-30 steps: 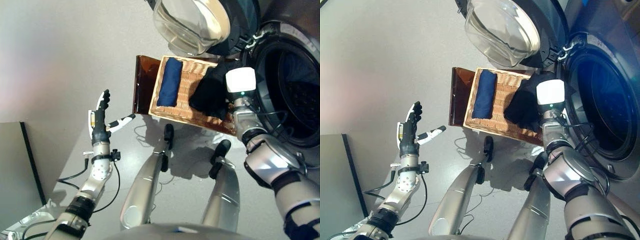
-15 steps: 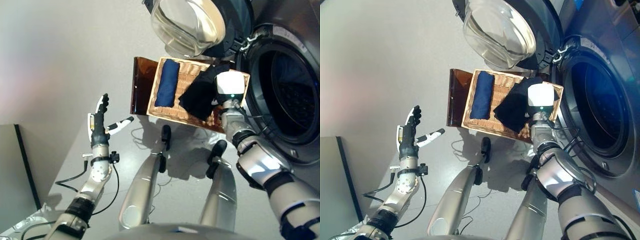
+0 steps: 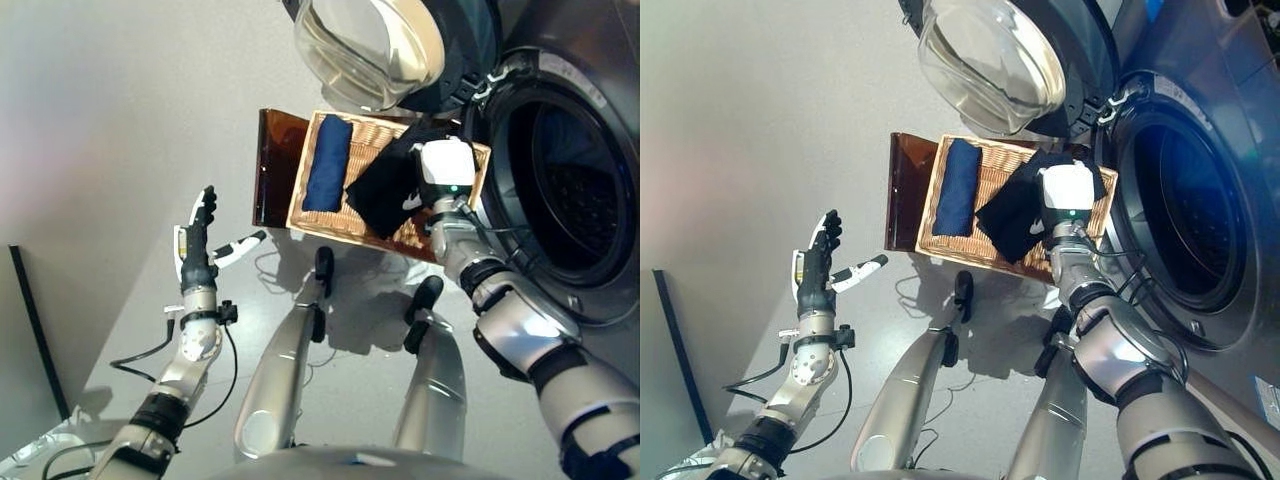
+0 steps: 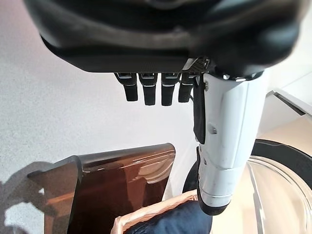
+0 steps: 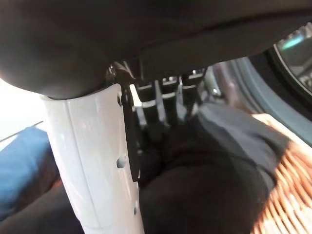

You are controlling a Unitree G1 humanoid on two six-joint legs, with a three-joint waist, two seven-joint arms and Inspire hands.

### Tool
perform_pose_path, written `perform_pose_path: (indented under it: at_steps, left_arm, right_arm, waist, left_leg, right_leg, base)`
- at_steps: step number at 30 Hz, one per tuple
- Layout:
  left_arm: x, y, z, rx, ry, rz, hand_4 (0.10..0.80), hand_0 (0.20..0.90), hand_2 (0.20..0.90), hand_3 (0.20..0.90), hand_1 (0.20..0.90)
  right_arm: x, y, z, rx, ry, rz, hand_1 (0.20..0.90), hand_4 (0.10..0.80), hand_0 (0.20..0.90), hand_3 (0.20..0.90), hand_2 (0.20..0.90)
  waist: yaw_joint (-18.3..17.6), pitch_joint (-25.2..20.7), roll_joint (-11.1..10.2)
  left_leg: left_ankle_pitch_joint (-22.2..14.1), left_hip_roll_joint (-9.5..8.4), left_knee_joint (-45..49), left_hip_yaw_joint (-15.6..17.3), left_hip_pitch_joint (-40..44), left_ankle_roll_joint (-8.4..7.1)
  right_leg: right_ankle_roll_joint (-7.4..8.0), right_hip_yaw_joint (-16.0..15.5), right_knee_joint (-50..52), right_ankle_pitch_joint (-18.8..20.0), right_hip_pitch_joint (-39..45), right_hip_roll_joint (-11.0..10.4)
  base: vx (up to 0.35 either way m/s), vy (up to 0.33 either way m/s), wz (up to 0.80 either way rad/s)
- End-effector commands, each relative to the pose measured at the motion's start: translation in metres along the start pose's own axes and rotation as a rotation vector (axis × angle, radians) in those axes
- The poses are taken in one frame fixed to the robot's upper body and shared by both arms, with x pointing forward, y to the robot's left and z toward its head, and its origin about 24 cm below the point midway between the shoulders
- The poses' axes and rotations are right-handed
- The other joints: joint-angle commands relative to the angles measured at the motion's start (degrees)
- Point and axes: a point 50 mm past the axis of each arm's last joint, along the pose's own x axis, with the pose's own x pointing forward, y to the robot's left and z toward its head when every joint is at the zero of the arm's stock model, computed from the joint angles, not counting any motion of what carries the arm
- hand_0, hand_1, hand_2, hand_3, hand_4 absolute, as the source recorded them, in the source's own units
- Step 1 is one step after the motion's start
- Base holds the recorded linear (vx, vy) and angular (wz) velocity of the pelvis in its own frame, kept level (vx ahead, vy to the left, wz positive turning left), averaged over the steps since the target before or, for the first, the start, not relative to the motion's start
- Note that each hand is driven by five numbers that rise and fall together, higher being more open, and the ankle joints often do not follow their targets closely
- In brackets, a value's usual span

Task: Pick up the clothes and place them into the washing machine

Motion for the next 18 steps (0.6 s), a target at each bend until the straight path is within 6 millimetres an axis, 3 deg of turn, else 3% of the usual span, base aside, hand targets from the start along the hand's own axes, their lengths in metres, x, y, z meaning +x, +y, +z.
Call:
perform_pose_path:
  at_steps: [1, 9, 15, 18]
  left_arm:
    - [0.011, 0.032, 0.019, -0.004, -0.129, 0.082, 0.800, 0.900, 0.900, 0.900, 0.900]
    - [0.010, 0.031, 0.018, -0.001, -0.132, 0.074, 0.800, 0.900, 0.900, 0.900, 0.900]
    - [0.009, 0.031, 0.017, 0.006, -0.133, 0.081, 0.800, 0.900, 0.900, 0.900, 0.900]
    - [0.008, 0.033, 0.015, 0.013, -0.128, 0.087, 0.800, 0.900, 0.900, 0.900, 0.900]
  right_arm:
    - [0.026, -0.043, 0.015, -0.071, -0.146, -0.181, 0.900, 0.800, 0.900, 0.900, 0.900]
    - [0.021, -0.042, 0.011, -0.188, -0.234, -0.200, 0.900, 0.800, 0.900, 0.900, 0.900]
    - [0.020, -0.053, 0.009, -0.217, -0.301, -0.264, 0.900, 0.800, 0.900, 0.900, 0.900]
    - [0.020, -0.065, 0.013, -0.219, -0.359, -0.316, 0.900, 0.800, 0.900, 0.900, 0.900]
  waist:
    - [0.4, -0.7, 0.3]
    - [-0.2, -0.8, -0.5]
    - [-0.9, -1.0, -1.8]
    - [-1.3, -0.6, -2.4]
  left_leg:
    - [-6.6, 1.15, 3.1, -2.0, -3.0, -5.66]
    - [-6.4, 1.53, 2.4, -2.0, -2.0, -5.82]
    - [-6.3, 2.13, 2.0, -2.0, -1.4, -5.84]
    - [-4.5, 2.55, 1.6, -1.6, -1.5, -5.63]
  right_leg:
    - [0.24, 0.4, -5.0, 0.0, 3.1, 0.9]
    - [0.34, 0.4, -5.9, 0.1, 4.0, 1.4]
    - [0.56, -0.1, -6.3, 0.3, 4.6, 1.7]
    - [0.19, -0.9, -6.9, 1.7, 4.6, 1.8]
  base:
    - [0.000, 0.000, 0.00]
    - [0.000, -0.008, -0.02]
    - [-0.018, -0.009, -0.04]
    - [-0.074, -0.012, -0.04]
